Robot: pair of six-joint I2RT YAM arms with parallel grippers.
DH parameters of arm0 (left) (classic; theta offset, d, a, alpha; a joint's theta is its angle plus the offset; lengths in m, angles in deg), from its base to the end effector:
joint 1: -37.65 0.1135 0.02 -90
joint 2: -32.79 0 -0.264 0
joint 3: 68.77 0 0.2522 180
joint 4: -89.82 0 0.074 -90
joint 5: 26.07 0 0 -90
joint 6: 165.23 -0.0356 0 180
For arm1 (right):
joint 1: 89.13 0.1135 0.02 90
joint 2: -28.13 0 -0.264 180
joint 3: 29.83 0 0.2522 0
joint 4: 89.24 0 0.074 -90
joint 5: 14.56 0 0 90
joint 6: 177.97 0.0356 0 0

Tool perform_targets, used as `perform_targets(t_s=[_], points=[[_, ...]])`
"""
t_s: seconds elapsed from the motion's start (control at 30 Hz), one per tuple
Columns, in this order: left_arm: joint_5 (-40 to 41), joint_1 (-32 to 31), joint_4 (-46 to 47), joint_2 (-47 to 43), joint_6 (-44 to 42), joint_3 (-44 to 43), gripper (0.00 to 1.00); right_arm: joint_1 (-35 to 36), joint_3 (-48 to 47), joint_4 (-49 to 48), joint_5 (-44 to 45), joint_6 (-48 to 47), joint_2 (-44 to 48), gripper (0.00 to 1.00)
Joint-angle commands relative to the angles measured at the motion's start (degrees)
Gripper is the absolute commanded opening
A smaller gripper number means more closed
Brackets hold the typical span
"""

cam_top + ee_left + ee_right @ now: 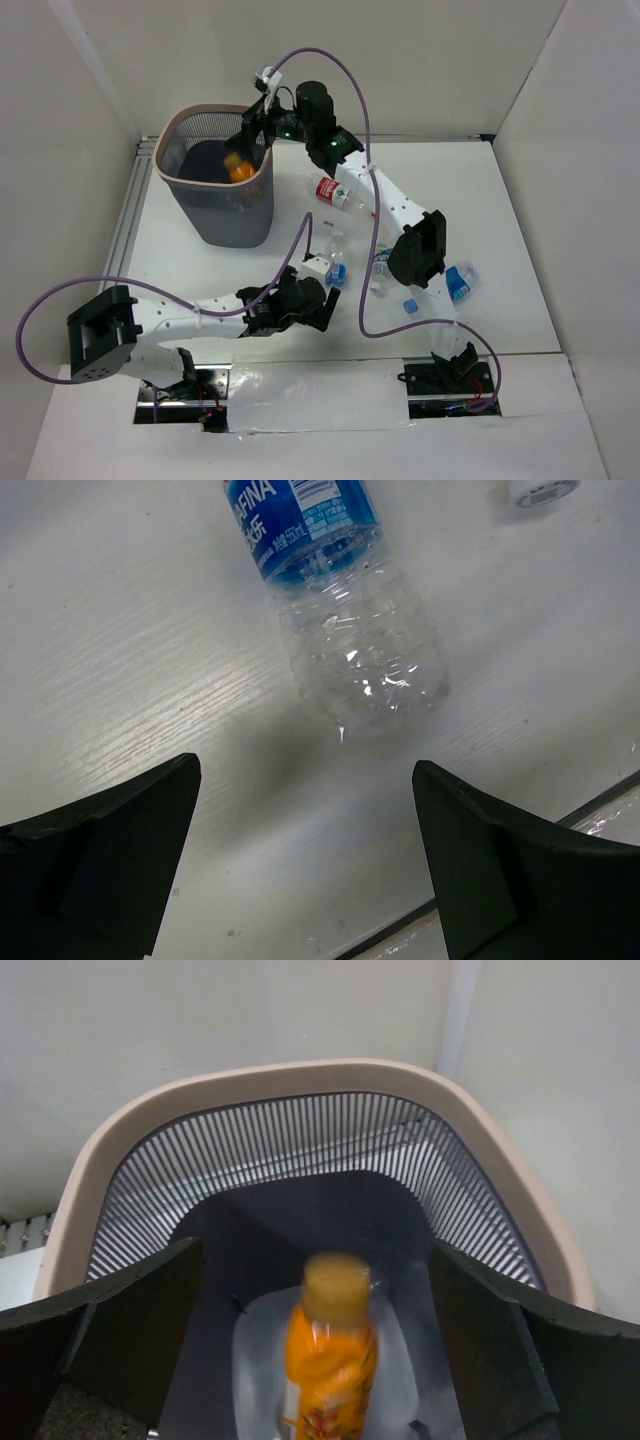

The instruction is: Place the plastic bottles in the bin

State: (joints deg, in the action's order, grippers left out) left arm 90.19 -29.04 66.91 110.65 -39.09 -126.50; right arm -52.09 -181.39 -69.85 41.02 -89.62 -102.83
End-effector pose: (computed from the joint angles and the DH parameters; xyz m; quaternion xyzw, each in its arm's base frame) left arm 0.1247 -0.2497 0.2125 0.1480 0.8855 -0.1734 0.4049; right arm 0.4129 0.3368 0.4038 -0.4208 0.5605 0.4047 0.5873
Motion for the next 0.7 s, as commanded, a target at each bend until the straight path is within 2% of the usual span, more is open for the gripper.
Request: perform_targets(t_s=[0.0,0.1,0.2,0.23,0.3,0.33,0.37,0.47,0.5,0.57,0.6,0.67], points=[[-0.1,-0.4,4.3,2.5,-1.2,-3.4,1.0,-1.5,-4.1,-2.9,4.1,-1.3,4.2,1.0],[-0.9,-0.4,5.8,5.5,-2.6,-4.9,1.0,-5.6,-3.5,0.6,7.6,-0.8,8.4,1.0],[-0.9,-0.4,7.2,7.5,-3.1,-6.7,1.0,-12.5,1.7,5.7,8.0,-0.3,13.5,1.0],[-1.4,-0.4,7.8,8.3,-3.9,-7.4,1.0,-16.8,3.9,7.0,6.9,0.2,15.1,1.0],[-1.9,-0.4,7.8,8.8,-3.9,-8.2,1.0,-20.8,12.4,10.8,2.9,0.2,20.3,0.96],[-1.9,-0.4,8.4,8.8,-3.9,-8.9,1.0,-24.0,15.6,12.1,1.9,-2.5,22.2,0.96],[-1.9,-0.4,8.4,9.4,-3.9,-9.5,1.0,-25.2,22.2,13.5,1.1,-4.0,26.2,0.96],[-1.9,0.2,8.5,12.2,-2.1,-11.9,1.0,-29.5,33.1,17.8,-0.3,-8.7,32.1,0.97],[-1.3,0.7,6.4,13.5,-1.3,-13.1,1.0,-30.3,40.5,18.4,-0.3,-9.2,36.2,0.99],[1.5,0.7,3.2,18.6,1.5,-17.6,1.0,-31.8,47.5,18.9,-0.9,-10.6,40.1,0.99],[1.5,1.4,1.7,20.4,2.2,-19.2,1.0,-31.8,53.9,18.9,-0.9,-10.7,44.1,0.99],[2.8,1.4,-1.8,23.8,3.9,-23.2,1.0,-32.4,59.3,18.2,0.0,-11.2,47.9,0.99]])
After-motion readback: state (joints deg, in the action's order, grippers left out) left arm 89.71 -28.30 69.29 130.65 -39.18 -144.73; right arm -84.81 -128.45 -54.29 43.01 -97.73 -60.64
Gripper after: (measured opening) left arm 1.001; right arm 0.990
